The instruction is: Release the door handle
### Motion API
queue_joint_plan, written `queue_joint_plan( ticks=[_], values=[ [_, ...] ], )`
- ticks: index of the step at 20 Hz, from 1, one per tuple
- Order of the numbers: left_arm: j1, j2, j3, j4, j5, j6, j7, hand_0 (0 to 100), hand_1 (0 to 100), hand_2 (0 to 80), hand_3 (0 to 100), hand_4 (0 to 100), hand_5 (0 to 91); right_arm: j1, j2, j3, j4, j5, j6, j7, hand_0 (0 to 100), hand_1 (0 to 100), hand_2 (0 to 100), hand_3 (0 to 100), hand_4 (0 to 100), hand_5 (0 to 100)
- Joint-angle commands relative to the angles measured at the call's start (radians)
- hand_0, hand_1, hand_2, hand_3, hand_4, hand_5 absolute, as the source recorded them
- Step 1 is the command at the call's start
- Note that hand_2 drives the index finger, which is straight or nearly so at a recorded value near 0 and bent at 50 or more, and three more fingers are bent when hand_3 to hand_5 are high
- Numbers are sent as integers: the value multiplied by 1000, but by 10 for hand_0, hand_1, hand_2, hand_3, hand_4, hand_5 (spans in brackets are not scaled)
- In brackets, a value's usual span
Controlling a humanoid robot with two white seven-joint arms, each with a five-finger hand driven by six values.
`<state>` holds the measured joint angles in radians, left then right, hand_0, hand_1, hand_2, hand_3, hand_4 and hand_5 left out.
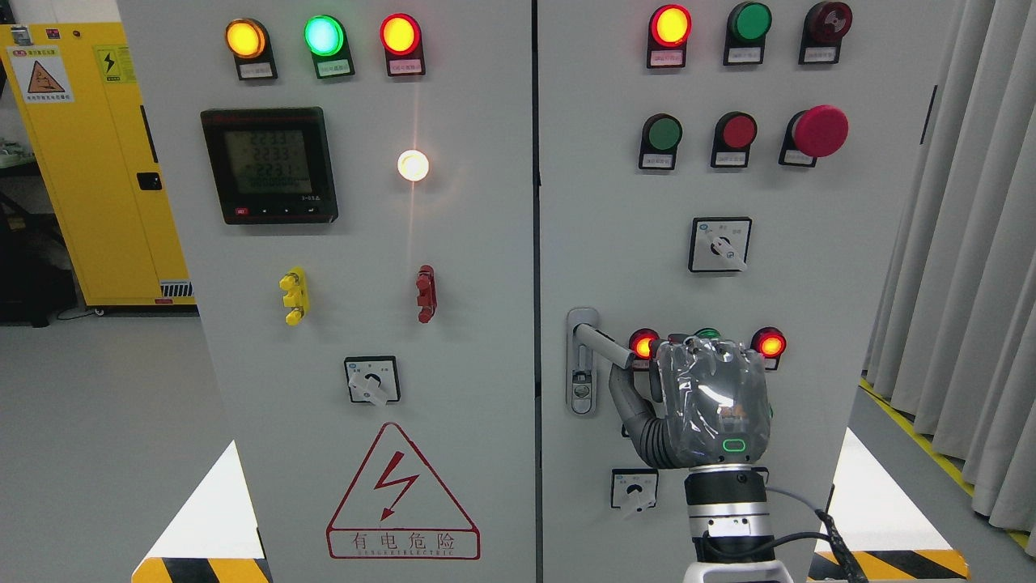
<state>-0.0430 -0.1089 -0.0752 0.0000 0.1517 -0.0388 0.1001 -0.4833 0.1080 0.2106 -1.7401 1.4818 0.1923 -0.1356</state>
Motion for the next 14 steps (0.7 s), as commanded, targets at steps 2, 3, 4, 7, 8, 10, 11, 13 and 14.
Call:
queue_joint_plan(
  ticks=[2, 3, 4, 7, 8, 10, 11, 13, 14],
  values=[
    [0, 0, 0, -12, 0, 0, 0, 120, 556, 0, 0, 0, 0, -4, -1, 0, -1, -3, 1, 1, 606, 401, 965, 1000, 1000, 989],
    [0, 0, 0, -12, 0, 0, 0, 120, 556, 0, 0, 0, 0, -4, -1, 0, -1, -8, 1, 1, 606, 401, 967, 1000, 1000, 989],
    [0, 0, 0, -12, 0, 0, 0, 120, 556, 0, 0, 0, 0, -4, -1, 0, -1, -8, 1, 1, 605, 401, 967, 1000, 1000, 989],
    [0, 0, 0, -12, 0, 0, 0, 120, 556, 0, 0, 0, 0, -8, -1, 0, -1, -8, 1, 1, 602, 401, 968, 1000, 1000, 988],
    [0, 0, 0, -12, 0, 0, 0, 120, 556, 0, 0, 0, 0, -9, -4, 0, -1, -8, 1, 1, 602, 401, 966, 1000, 1000, 988],
    [0, 0, 0, -12, 0, 0, 0, 120, 556, 0, 0, 0, 0, -11, -4, 0, 1, -8, 1, 2, 601, 401, 967, 1000, 1000, 988],
    [0, 0, 0, -12, 0, 0, 0, 120, 556, 0, 0, 0, 0, -11, -4, 0, 1, -8, 1, 1, 600, 401, 967, 1000, 1000, 988],
    [0, 0, 0, -12, 0, 0, 0, 120, 556, 0, 0, 0, 0, -11, -5, 0, -1, -8, 1, 2, 599, 401, 968, 1000, 1000, 988],
    [0, 0, 0, -12, 0, 0, 0, 120, 556, 0, 0, 0, 0, -12, -5, 0, 1, -8, 1, 2, 599, 401, 968, 1000, 1000, 988]
  ],
)
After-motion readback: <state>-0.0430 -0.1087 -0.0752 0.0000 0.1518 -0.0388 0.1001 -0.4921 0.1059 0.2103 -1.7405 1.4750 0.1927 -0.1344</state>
